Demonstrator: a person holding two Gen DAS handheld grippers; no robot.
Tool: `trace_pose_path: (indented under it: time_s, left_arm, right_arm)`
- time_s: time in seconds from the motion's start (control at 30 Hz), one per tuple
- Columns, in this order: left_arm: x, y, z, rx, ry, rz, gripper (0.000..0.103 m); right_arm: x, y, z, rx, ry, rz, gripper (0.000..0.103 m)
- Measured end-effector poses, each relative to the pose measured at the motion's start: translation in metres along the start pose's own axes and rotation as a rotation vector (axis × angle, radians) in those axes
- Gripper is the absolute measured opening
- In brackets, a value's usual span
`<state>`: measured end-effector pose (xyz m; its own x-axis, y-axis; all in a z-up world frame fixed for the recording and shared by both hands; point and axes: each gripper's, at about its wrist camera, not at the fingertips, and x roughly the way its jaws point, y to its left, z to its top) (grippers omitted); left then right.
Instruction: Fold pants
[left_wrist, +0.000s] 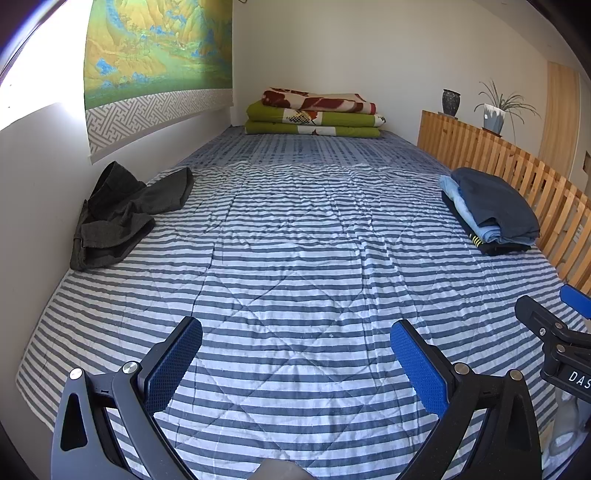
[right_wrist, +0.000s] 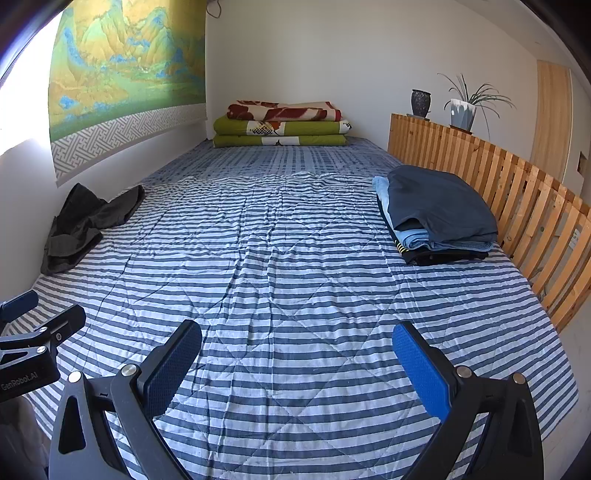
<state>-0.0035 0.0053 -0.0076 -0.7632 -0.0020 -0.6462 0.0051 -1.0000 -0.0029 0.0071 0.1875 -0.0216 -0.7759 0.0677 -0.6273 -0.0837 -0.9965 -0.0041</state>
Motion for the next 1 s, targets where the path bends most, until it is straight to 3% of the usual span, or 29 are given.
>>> trace_pose_path:
  time_s: [1.0]
  left_arm:
    - [0.0007, -0.0024, 0.0023, 0.002, -0.003, 0.004, 0.103]
  right_arm:
    - [0.0024, 0.005, -0.0012, -0.006, 0.008, 0.0, 0.101]
